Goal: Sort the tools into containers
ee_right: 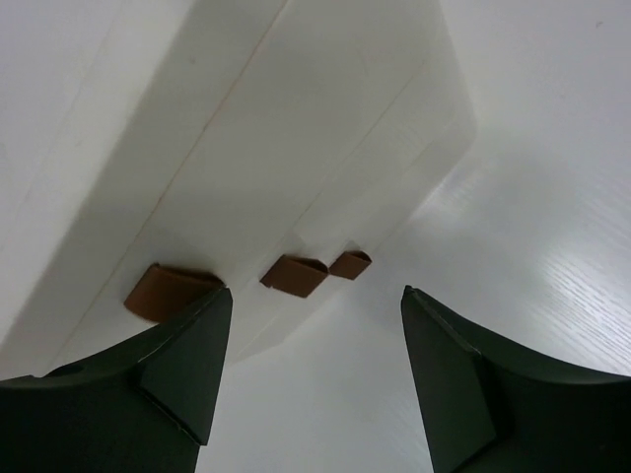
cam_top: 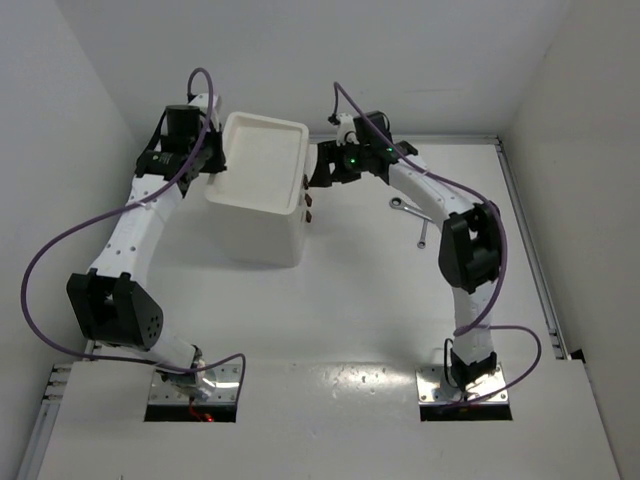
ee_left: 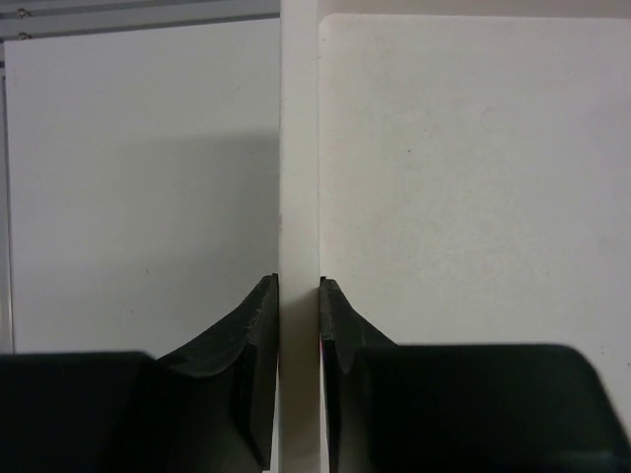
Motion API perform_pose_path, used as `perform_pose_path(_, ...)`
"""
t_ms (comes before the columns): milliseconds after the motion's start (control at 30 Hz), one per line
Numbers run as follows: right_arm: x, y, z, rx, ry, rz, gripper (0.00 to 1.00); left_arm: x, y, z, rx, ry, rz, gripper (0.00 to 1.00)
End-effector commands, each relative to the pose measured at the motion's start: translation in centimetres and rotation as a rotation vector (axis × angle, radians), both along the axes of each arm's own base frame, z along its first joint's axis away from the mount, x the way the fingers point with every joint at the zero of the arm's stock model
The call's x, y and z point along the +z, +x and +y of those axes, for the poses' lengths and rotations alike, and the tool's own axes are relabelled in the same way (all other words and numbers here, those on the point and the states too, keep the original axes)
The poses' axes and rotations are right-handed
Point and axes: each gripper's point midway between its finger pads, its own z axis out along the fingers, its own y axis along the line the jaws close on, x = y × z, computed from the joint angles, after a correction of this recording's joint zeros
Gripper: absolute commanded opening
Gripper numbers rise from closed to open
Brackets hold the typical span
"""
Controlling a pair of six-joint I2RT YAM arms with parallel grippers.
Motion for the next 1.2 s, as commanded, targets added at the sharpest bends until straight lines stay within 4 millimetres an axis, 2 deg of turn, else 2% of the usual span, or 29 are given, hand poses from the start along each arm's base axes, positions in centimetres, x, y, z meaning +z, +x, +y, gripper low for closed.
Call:
perform_pose_path(0,5.7,0.3,-2.8,-0.025,-0.003,-0.160,0.71,-3.1,-1.9,-5.2,-0.120,-0.119,0.133,0.23)
perform_pose_path(33,6.2,0.2,-4.5,-0.041,-0.014,-0.178,0.71,-2.6,-2.1,-5.3,-0.138,-0.114,0.121,0.27)
perform_pose_path(67,6.2,-0.2,-5.8,-0.063,-0.033,-0.177,0.71,-2.6,-2.2,-5.6,-0.158,-0.117,0.121,0.40)
perform_pose_path(100,5.3,0.1,-6.9,-0.081,-0.056,-0.171,0.71,-1.9,-2.2,-5.6,-0.160,-0.119,0.103,0.45)
perform_pose_path(133,5.8,0.2,-8.7,-0.100,-0.081,-0.194,0.71,-1.7,-2.0,-5.6,-0.161,-0.120,0.092,0.48)
perform_pose_path(167,5.5,0.1,-9.9,-0.125,-0.111,-0.192,0.71,-1.7,-2.0,-5.6,-0.166,-0.112,0.090,0.51)
perform_pose_path(200,4.2,-0.4,-10.9,-0.131,-0.130,-0.168,0.72,-1.2,-1.8,-5.6,-0.166,-0.113,0.078,0.57)
perform_pose_path(233,4.5,-0.2,-12.9,-0.156,-0.163,-0.197,0.72,-1.2,-1.8,-5.4,-0.155,-0.106,0.076,0.62)
perform_pose_path(267,4.3,-0.4,-13.7,-0.161,-0.175,-0.197,0.72,-1.2,-1.8,-5.3,-0.160,-0.099,0.075,0.65)
perform_pose_path(300,2.9,-1.1,-14.8,-0.171,-0.201,-0.174,0.72,-0.3,-1.7,-5.1,-0.150,-0.093,0.052,0.67)
perform_pose_path(367,1.7,-1.7,-17.2,-0.180,-0.257,-0.186,0.72,0.1,-1.4,-4.5,-0.120,-0.076,0.039,0.69)
perform_pose_path(467,-0.5,-2.4,-19.8,-0.157,-0.326,-0.180,0.72,2.6,-1.1,-3.9,-0.108,-0.071,-0.034,0.71)
perform_pose_path(533,-1.1,-2.7,-21.6,-0.154,-0.362,-0.180,0.72,4.9,-0.6,-3.9,-0.122,-0.056,-0.094,0.75)
perform_pose_path(600,-1.4,-3.1,-22.4,-0.136,-0.364,-0.164,0.72,7.2,-0.5,-4.3,-0.149,-0.061,-0.148,0.77)
perform_pose_path(700,-2.6,-3.7,-24.1,-0.130,-0.379,-0.091,0.72,9.5,-0.4,-4.3,-0.150,-0.066,-0.198,0.81)
perform_pose_path(733,-2.8,-3.5,-24.1,-0.129,-0.380,-0.088,0.72,10.9,-0.3,-4.1,-0.144,-0.056,-0.233,0.81)
perform_pose_path(867,-3.9,-3.2,-26.6,-0.263,-0.396,-0.012,0.72,13.8,-0.1,-2.6,-0.064,-0.041,-0.312,0.82)
perform_pose_path(900,-4.9,-3.4,-27.4,-0.311,-0.402,0.031,0.72,14.9,-0.2,-1.5,-0.013,-0.037,-0.343,0.82)
perform_pose_path(1033,-7.2,-4.1,-28.6,-0.419,-0.416,0.117,0.69,17.0,-0.4,-0.2,0.055,-0.023,-0.410,0.86)
perform_pose_path(1067,-7.2,-4.1,-28.5,-0.439,-0.401,0.130,0.67,17.1,-0.4,-0.2,0.055,-0.023,-0.410,0.86)
perform_pose_path(1133,-8.6,-4.4,-28.4,-0.439,-0.403,0.169,0.67,16.5,-0.3,0.0,0.066,-0.016,-0.399,0.86)
perform_pose_path(1167,-8.4,-4.0,-28.4,-0.443,-0.400,0.151,0.67,16.9,-0.6,0.0,0.066,-0.018,-0.408,0.86)
